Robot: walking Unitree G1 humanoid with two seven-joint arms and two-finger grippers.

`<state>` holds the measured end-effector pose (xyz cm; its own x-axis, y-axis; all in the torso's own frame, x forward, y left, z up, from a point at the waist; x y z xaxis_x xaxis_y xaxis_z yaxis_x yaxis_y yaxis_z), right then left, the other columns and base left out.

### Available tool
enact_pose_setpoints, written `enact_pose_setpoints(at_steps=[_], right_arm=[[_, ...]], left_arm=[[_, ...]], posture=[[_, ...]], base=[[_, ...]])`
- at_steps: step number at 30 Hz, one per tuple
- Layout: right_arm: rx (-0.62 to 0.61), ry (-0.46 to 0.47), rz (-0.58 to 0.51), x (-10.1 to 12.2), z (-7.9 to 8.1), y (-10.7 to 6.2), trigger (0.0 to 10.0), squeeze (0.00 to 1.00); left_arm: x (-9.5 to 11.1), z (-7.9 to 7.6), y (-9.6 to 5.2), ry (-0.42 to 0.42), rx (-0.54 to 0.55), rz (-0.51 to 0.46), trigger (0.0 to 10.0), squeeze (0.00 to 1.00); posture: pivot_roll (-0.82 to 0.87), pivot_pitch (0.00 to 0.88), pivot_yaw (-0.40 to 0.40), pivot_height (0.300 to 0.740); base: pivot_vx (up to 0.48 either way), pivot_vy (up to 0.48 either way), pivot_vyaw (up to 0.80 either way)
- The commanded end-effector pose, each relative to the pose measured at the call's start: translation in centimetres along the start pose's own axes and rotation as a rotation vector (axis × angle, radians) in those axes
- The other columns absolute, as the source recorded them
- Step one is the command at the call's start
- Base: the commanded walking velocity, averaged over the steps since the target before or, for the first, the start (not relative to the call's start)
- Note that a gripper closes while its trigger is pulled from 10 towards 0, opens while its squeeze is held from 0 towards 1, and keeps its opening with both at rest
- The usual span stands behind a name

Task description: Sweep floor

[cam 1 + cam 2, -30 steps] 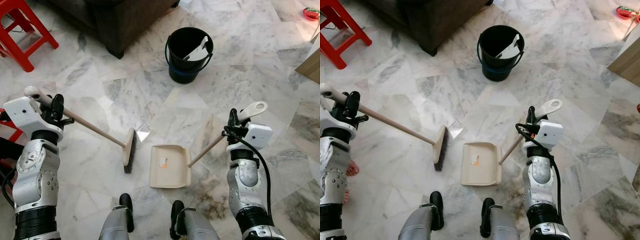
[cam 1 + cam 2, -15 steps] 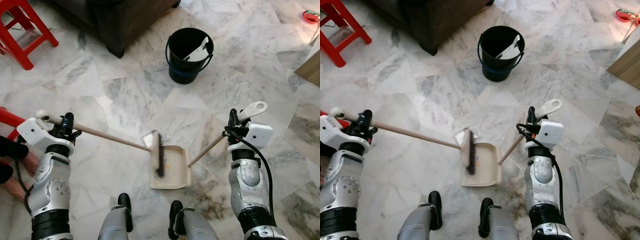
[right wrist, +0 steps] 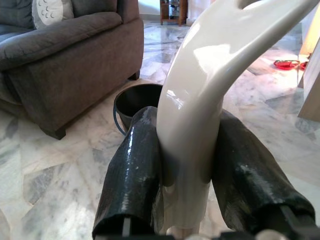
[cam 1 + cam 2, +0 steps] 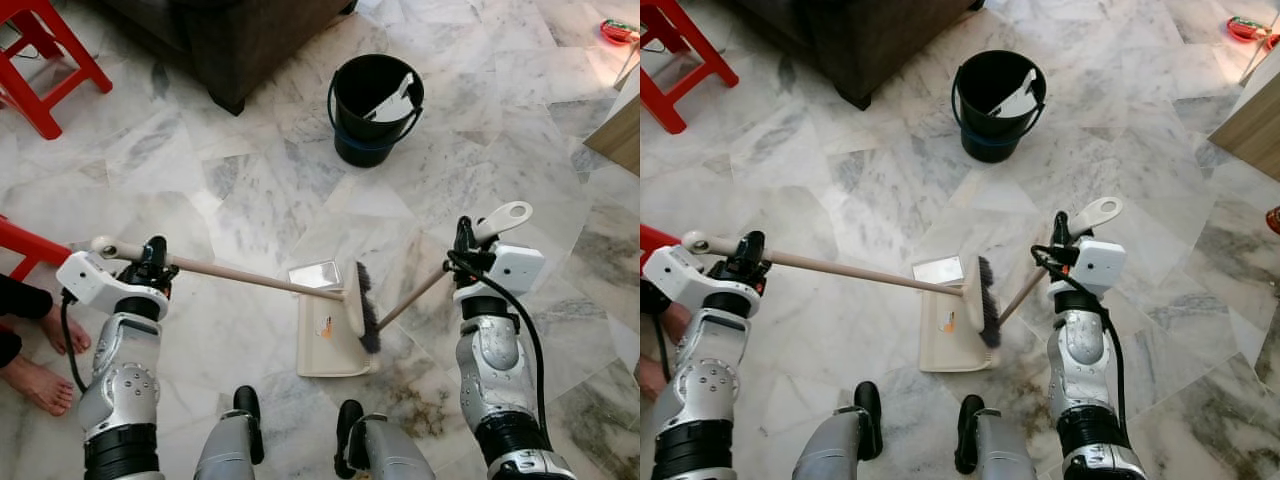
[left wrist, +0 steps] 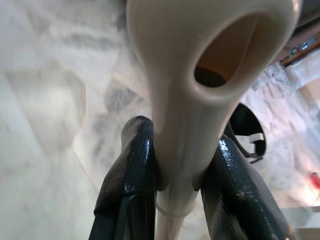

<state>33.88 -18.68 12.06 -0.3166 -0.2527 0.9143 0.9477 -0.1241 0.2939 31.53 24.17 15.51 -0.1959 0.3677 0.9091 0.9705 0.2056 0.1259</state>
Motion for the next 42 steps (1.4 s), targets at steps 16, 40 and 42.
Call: enact_pose_setpoints(at_steps=[16,40,42], right_arm=[[-0.040,-0.001,-0.063,2.1,0.2,2.6,10.0,0.00],[-0.093,-0.003,-0.006,0.5,0.2,2.2,10.0,0.00],[-0.097,-0.003,-0.005,0.5,0.0,2.3,10.0,0.00]], left_arm=[[5.5,-6.3,0.2,0.443,-0.240,-0.280,10.0,0.00],[5.2,-2.3,-1.0,0.610,-0.113,-0.244,10.0,0.00],[5.1,-2.4,-1.0,0.610,-0.113,-0.244,10.0,0.00]], posture=[[0.12,0.265,-0.065,0.740],[0.14,0.199,-0.063,0.740],[0.13,0.194,-0.064,0.740]], base=[[0.000,0.000,0.00],[0.000,0.000,0.00],[0.000,0.000,0.00]])
Point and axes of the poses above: a point about 5 cm out from each wrist's last joint towards the gripper, its own y axis pointing out of the wrist towards the gripper, its own x axis along the axis of the wrist's last joint, z = x × y, the point moved 1 cm from there along y, pointing out of the wrist towards the gripper, and after that the axes turned 12 degrees about y, right-handed, at the moved point
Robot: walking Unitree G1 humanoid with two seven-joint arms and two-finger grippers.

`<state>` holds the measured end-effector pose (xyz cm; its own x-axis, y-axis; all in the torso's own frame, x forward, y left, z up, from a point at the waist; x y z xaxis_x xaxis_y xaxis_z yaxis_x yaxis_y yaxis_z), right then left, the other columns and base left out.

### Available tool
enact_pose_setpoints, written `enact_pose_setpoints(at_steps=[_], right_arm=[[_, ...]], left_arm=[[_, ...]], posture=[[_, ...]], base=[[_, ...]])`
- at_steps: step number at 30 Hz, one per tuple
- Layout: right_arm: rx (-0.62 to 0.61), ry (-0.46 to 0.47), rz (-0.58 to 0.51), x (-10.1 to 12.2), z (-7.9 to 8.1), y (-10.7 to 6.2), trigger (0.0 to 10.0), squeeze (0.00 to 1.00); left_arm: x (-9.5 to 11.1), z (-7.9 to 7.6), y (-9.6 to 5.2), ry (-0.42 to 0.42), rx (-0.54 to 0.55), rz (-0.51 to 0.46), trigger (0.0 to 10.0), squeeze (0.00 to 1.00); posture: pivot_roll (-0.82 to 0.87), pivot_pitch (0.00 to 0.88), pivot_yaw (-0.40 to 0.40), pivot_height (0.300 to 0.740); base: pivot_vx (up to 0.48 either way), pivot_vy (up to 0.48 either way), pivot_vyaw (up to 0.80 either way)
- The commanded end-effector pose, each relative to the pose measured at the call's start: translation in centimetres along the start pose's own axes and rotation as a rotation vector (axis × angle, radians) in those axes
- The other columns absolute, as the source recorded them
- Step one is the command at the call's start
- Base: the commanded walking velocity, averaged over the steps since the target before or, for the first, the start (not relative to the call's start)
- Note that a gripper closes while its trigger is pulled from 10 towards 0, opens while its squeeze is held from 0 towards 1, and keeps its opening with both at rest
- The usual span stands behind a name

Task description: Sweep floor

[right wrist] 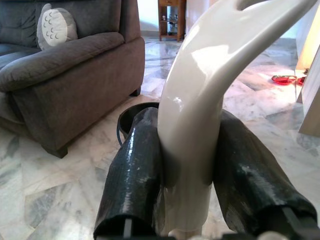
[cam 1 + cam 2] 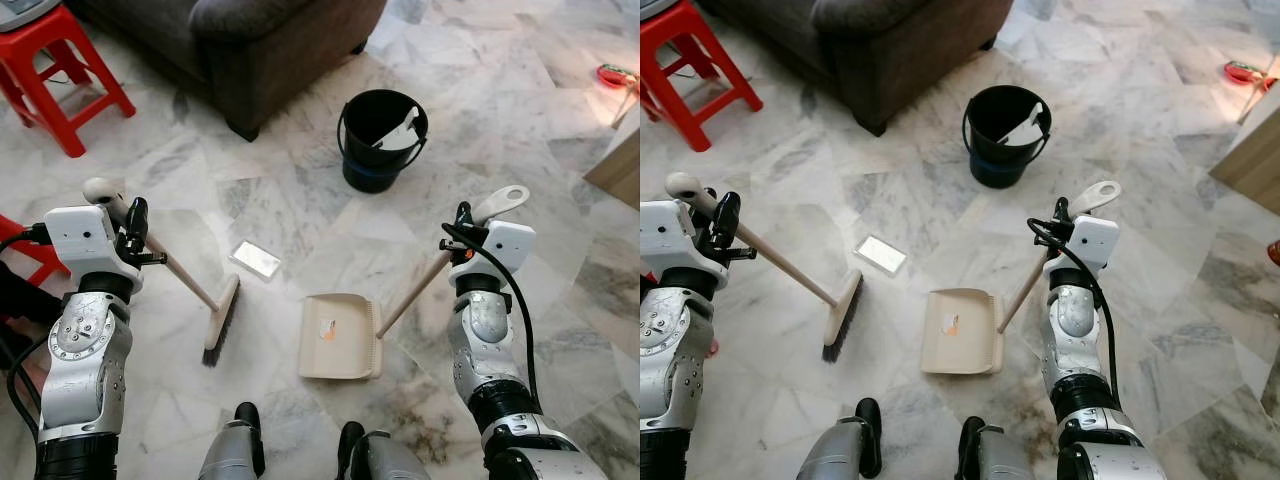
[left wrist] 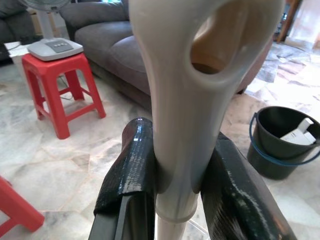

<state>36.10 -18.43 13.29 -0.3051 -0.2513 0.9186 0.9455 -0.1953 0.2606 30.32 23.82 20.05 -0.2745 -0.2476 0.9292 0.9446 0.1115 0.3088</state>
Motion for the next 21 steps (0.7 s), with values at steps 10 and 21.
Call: enact_pose_setpoints(at_steps=[10,21], right_arm=[[-0.034,-0.003,0.013,0.05,-1.04,0.21,10.0,0.00],[-0.033,-0.020,0.036,0.03,-1.08,0.56,10.0,0.00]], left_arm=[[0.86,-0.77,-0.22,-0.018,0.012,-0.056,10.0,0.00],[0.54,-0.51,-0.05,-0.027,0.032,-0.045,10.0,0.00]], posture=[[0.13,0.179,-0.069,0.740],[0.12,0.197,-0.078,0.740]], base=[[0.000,0.310,-0.17],[0.000,0.458,-0.25]])
Point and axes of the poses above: a point about 5 cm out from each wrist's last joint towards the gripper, its own y axis pointing out of the wrist towards the gripper, its own x axis along the axis of the wrist's last joint, z = x × y, the point moved 1 cm from there along y, pointing out of the wrist towards the gripper, and after that the axes turned 12 degrees about y, right-handed, at the moved point
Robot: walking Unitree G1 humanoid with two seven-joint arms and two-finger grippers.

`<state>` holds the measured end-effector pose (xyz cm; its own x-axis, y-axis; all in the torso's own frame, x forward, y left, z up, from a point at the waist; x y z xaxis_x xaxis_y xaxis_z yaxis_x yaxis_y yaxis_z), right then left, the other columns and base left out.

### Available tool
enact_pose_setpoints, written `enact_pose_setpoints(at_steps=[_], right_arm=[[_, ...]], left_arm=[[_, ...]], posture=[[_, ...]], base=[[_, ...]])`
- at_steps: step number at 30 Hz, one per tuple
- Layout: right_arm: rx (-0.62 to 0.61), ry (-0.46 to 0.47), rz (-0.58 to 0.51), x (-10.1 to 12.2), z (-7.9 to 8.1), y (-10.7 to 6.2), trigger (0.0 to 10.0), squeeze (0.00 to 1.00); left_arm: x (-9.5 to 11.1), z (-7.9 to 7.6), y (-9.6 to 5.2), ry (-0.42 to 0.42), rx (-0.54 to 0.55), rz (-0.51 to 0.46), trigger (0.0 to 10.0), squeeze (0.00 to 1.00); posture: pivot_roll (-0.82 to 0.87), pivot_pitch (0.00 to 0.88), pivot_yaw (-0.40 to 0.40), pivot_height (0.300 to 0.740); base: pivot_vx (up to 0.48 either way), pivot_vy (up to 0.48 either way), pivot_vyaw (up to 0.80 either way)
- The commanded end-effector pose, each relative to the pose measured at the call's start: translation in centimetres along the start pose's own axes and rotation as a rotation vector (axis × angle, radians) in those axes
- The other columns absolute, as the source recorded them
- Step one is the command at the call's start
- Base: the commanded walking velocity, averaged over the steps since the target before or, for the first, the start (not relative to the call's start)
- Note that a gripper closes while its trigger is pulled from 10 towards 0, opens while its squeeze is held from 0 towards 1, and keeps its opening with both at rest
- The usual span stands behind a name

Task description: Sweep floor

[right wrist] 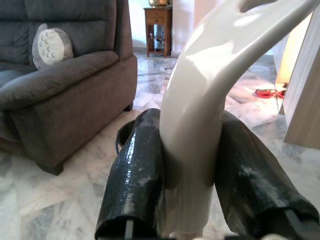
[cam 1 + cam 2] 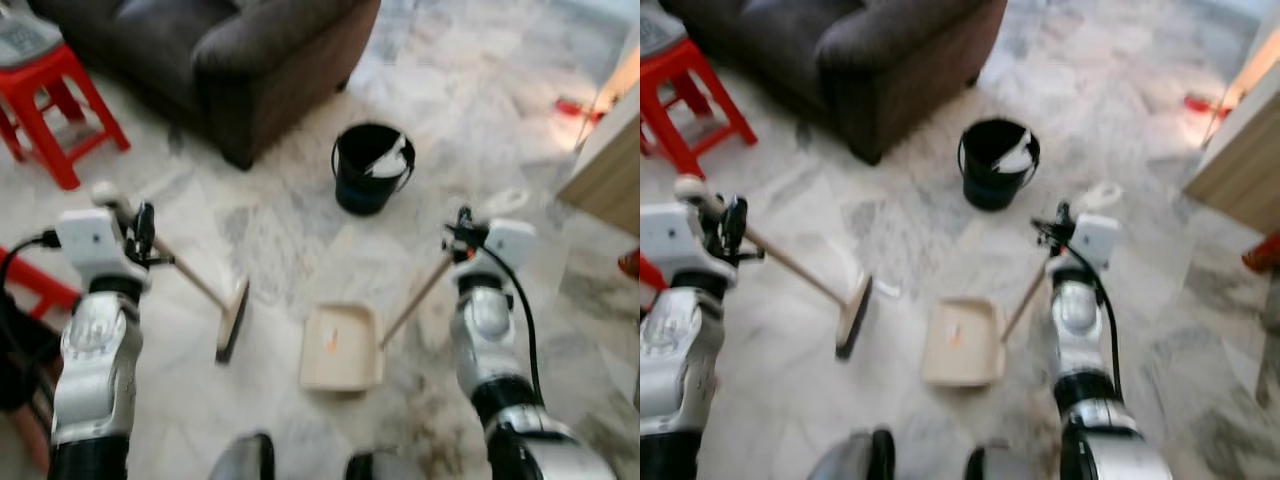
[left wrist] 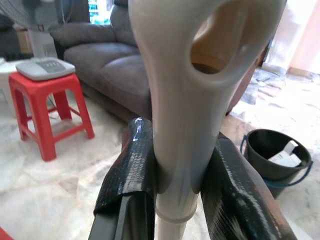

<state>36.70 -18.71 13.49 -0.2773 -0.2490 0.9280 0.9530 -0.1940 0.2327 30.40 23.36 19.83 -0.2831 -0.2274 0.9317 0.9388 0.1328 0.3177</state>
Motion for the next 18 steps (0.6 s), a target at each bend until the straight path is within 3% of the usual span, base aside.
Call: enact_pose_setpoints(at_steps=[1,5,11,18], right_arm=[[-0.031,-0.004,0.010,-0.09,-1.02,-0.12,10.0,0.00],[-0.031,-0.002,0.017,-0.06,-1.12,-0.04,10.0,0.00],[-0.028,0.003,0.033,-0.12,-1.14,0.08,10.0,0.00],[-0.028,0.002,0.043,-0.13,-1.09,0.23,10.0,0.00]], left_arm=[[0.52,0.10,-0.06,-0.006,0.015,-0.035,10.0,0.00],[0.45,0.42,-0.10,-0.002,0.028,-0.033,10.0,0.00],[0.21,0.83,-0.06,-0.007,0.051,-0.022,10.0,0.00],[-0.39,0.57,-0.29,-0.010,0.052,0.001,10.0,0.00]], posture=[[0.12,0.197,-0.078,0.740],[0.12,0.205,-0.085,0.740],[0.11,0.210,-0.090,0.740],[0.11,0.217,-0.094,0.740]], base=[[0.000,0.465,0.00],[0.000,0.480,-0.11],[0.000,0.387,-0.80],[0.000,0.000,-0.80]])
Point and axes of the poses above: a point about 5 cm out from each wrist's last joint towards the gripper, its own y axis pointing out of the wrist towards the gripper, its own x axis along the axis of the wrist's last joint, z = x × y, the point moved 1 cm from there along y, pointing out of the wrist towards the gripper, and after that the axes turned 12 degrees about y, right-handed, at the moved point
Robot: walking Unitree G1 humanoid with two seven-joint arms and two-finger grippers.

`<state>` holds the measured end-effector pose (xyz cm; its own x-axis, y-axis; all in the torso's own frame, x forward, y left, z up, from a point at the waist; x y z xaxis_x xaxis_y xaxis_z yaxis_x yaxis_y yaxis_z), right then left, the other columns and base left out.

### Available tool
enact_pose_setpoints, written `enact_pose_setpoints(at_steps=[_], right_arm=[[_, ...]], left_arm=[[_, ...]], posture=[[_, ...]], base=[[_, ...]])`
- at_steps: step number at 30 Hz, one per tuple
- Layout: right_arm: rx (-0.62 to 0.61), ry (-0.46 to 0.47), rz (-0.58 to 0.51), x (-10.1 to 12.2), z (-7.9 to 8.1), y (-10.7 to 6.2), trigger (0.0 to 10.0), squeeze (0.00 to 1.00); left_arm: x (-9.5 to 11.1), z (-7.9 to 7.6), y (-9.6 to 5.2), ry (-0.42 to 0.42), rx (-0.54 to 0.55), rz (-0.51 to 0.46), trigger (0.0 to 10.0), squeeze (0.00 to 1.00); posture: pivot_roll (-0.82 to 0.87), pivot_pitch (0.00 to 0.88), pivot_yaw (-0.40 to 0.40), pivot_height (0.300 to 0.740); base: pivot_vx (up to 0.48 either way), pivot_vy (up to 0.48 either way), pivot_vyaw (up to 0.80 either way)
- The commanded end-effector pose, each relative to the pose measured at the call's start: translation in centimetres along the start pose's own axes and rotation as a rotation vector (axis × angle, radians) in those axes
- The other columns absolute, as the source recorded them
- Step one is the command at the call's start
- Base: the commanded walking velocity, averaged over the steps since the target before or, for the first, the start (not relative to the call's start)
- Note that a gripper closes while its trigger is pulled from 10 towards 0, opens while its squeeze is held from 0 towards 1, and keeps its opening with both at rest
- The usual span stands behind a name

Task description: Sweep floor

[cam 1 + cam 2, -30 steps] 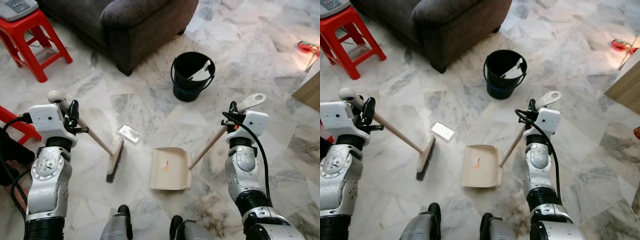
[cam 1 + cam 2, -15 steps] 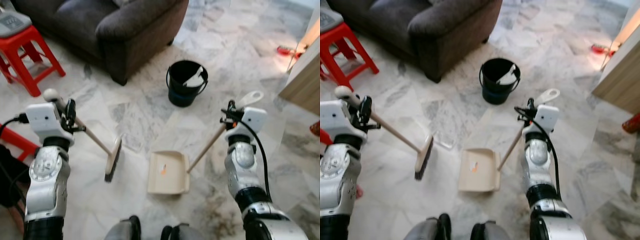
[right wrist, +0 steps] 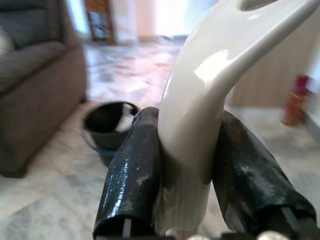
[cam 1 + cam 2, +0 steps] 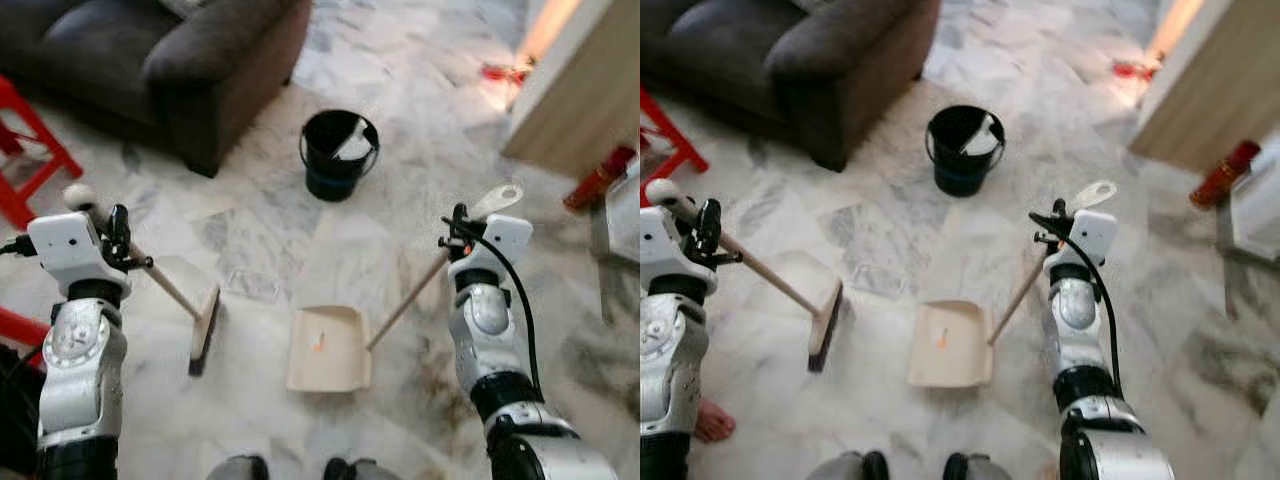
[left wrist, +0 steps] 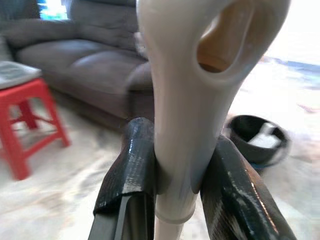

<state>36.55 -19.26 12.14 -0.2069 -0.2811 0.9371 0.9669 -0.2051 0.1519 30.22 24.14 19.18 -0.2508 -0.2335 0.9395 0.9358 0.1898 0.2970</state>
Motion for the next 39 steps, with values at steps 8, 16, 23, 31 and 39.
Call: enact_pose_setpoints(at_steps=[8,16,23,31,39], right_arm=[[0.016,-0.033,-0.018,0.9,0.0,0.6,10.0,0.00],[0.017,-0.026,-0.010,0.6,0.0,0.4,10.0,0.00],[0.017,-0.029,-0.011,0.6,-0.1,0.3,10.0,0.00],[0.010,-0.032,-0.019,0.6,-0.4,0.1,10.0,0.00],[0.010,-0.020,-0.014,0.6,-0.4,0.0,10.0,0.00]], left_arm=[[0.7,0.0,0.0,-0.006,0.012,-0.045,10.0,0.00],[0.7,0.3,0.1,0.013,0.027,-0.047,10.0,0.00],[0.7,-0.6,-0.1,0.037,0.009,-0.054,10.0,0.00],[0.9,-0.8,0.1,0.059,-0.010,-0.066,10.0,0.00],[1.0,-0.8,0.0,0.064,-0.008,-0.071,10.0,0.00]], posture=[[0.11,0.222,-0.091,0.740],[0.11,0.227,-0.086,0.740],[0.11,0.232,-0.081,0.740],[0.10,0.233,-0.077,0.740],[0.11,0.234,-0.079,0.740]], base=[[0.000,0.000,-0.20],[0.208,0.000,0.00],[0.281,0.000,0.00],[0.282,0.000,0.00],[0.280,0.000,0.00]])
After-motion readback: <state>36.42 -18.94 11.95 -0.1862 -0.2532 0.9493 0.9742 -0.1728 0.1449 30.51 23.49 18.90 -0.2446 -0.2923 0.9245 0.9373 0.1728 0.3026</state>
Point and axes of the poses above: a point about 5 cm out from each wrist's last joint towards the gripper, its own y axis pointing out of the wrist towards the gripper, its own x axis along the axis of the wrist's last joint, z = x × y, the point moved 1 cm from there along y, pointing out of the wrist towards the gripper, and after that the axes turned 12 degrees about y, right-handed, at the moved point
